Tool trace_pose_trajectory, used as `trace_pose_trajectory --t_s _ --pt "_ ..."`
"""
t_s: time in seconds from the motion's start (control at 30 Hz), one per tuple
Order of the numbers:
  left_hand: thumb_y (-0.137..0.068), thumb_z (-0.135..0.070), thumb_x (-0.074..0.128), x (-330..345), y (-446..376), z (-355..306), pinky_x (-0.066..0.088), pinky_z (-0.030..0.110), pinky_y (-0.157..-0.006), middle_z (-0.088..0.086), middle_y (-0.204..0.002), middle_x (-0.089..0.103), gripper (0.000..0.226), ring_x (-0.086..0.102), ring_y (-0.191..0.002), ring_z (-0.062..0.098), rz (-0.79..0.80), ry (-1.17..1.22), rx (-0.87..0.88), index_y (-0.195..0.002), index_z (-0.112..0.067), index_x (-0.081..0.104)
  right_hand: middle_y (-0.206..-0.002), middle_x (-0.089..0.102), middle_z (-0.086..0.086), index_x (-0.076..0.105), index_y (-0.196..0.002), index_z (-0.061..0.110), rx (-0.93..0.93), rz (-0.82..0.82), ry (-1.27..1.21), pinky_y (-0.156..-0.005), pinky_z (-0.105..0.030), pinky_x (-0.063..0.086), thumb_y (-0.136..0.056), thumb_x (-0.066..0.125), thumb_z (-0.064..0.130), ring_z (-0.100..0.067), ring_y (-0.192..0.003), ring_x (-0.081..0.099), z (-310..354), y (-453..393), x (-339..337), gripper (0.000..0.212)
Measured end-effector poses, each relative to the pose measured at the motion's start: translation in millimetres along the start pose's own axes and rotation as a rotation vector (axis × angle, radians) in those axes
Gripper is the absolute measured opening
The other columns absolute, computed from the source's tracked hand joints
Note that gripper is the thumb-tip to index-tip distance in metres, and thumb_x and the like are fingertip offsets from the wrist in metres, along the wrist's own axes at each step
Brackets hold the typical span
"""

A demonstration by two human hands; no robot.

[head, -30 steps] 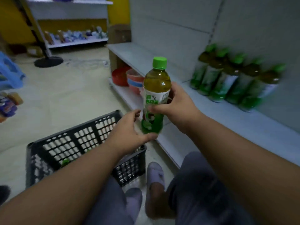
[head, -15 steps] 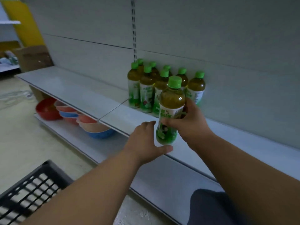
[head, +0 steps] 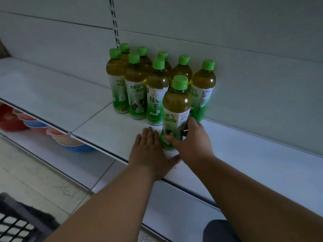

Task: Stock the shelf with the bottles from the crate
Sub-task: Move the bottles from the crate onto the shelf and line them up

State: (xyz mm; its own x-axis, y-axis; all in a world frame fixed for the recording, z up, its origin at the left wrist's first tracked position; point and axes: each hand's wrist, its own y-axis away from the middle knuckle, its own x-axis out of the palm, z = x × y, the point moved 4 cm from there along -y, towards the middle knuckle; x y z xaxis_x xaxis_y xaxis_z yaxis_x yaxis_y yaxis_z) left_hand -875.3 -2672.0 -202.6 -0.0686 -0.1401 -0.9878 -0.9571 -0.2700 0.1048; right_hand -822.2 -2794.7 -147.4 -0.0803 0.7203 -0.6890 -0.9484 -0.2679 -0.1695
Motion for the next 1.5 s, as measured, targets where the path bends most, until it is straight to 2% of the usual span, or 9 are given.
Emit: trace_pose_trajectory --t_s 0.07,0.23,0.57,0.67,0.8,0.9,1.03,1.3,1.5 --pt "-0.072 -0.091 0.007 1.0 -1.6 0.1 -0.002 0.045 -0.124 0.014 -0.166 -0.013 0.122 -0.017 -0.152 0.026 0.016 -0.013 -0.004 -0.157 -0.006 -0.009 -0.114 0.061 0.001 0.058 -0.123 0.019 -0.001 0.011 0.066 -0.082 -0.029 0.049 -0.077 0.081 0.045 -0.019 -0.102 0.06 -1.6 -5.1 3.2 0.058" --pt "-0.077 -0.092 0.017 3.4 -2.9 1.5 -0.003 0.044 -0.124 0.013 -0.166 -0.014 0.12 -0.017 -0.152 0.024 0.003 0.006 -0.005 -0.157 -0.007 -0.01 -0.118 0.06 -0.005 0.057 -0.119 0.013 0.006 -0.005 0.152 -0.084 -0.036 0.05 -0.082 0.077 0.047 -0.025 -0.104 0.059 3.8 -35.3 8.8 0.054" --pt "-0.08 -0.09 0.019 1.6 -3.2 0.9 -0.004 0.043 -0.124 0.012 -0.166 -0.015 0.117 -0.017 -0.152 0.023 -0.009 0.032 -0.002 -0.157 -0.008 -0.012 -0.129 0.052 -0.01 0.049 -0.129 0.009 0.068 -0.037 0.119 -0.099 -0.043 0.049 -0.086 0.074 0.042 -0.03 -0.119 0.053 4.3 -54.9 14.8 0.06" --pt "-0.086 -0.081 0.034 -9.8 8.2 8.1 -0.001 0.036 -0.123 0.009 -0.168 -0.006 0.108 -0.005 -0.154 0.022 -0.044 0.12 0.018 -0.159 -0.011 -0.004 -0.133 0.048 -0.01 0.042 -0.135 0.011 0.072 -0.062 0.069 -0.104 -0.045 0.046 -0.086 0.074 0.041 -0.031 -0.124 0.049 8.0 -29.0 8.5 0.066" --pt "-0.087 -0.075 0.043 -38.8 64.3 51.3 0.024 0.037 -0.118 0.006 -0.164 0.025 0.095 0.028 -0.147 0.024 -0.156 0.128 -0.032 -0.159 -0.02 0.016 -0.142 0.043 -0.009 0.035 -0.146 0.013 -0.168 0.059 0.199 -0.108 -0.041 0.04 -0.095 0.06 0.043 -0.029 -0.131 0.041 42.1 23.7 7.3 0.065" --pt "-0.089 -0.068 0.05 -59.5 133.5 91.5 0.036 0.038 -0.11 0.003 -0.156 0.038 0.086 0.039 -0.139 0.024 -0.173 0.109 -0.132 -0.158 -0.025 0.021 -0.146 0.037 -0.008 0.03 -0.15 0.021 -0.375 0.264 0.333 -0.108 -0.043 0.036 -0.097 0.052 0.044 -0.03 -0.134 0.037 74.8 73.6 26.0 0.062" --pt "-0.088 -0.069 0.051 -75.6 245.8 140.8 0.038 0.037 -0.107 -0.001 -0.15 0.044 0.08 0.043 -0.133 0.021 -0.207 0.003 -0.324 -0.154 -0.03 0.028 -0.148 0.036 -0.006 0.033 -0.147 0.028 -0.58 0.475 0.411 -0.106 -0.045 0.039 -0.092 0.055 0.055 -0.032 -0.132 0.041 124.6 145.9 56.4 0.065" --pt "-0.086 -0.07 0.052 -59.9 446.6 198.5 0.042 0.038 -0.105 -0.003 -0.146 0.048 0.078 0.047 -0.131 0.022 -0.207 0.022 -0.796 -0.152 -0.035 0.032 -0.139 0.047 -0.005 0.042 -0.141 0.03 -0.916 0.699 0.321 -0.101 -0.045 0.044 -0.089 0.06 0.054 -0.028 -0.126 0.047 225.1 274.1 116.7 0.06" --pt "-0.09 -0.069 0.049 -9.2 506.1 228.3 0.038 0.04 -0.109 -0.002 -0.151 0.043 0.078 0.041 -0.136 0.021 -0.195 0.125 -1.018 -0.154 -0.03 0.029 -0.136 0.051 -0.005 0.045 -0.139 0.026 -1.045 0.83 0.358 -0.099 -0.043 0.048 -0.089 0.061 0.056 -0.027 -0.122 0.051 253.6 320.9 175.6 0.061"
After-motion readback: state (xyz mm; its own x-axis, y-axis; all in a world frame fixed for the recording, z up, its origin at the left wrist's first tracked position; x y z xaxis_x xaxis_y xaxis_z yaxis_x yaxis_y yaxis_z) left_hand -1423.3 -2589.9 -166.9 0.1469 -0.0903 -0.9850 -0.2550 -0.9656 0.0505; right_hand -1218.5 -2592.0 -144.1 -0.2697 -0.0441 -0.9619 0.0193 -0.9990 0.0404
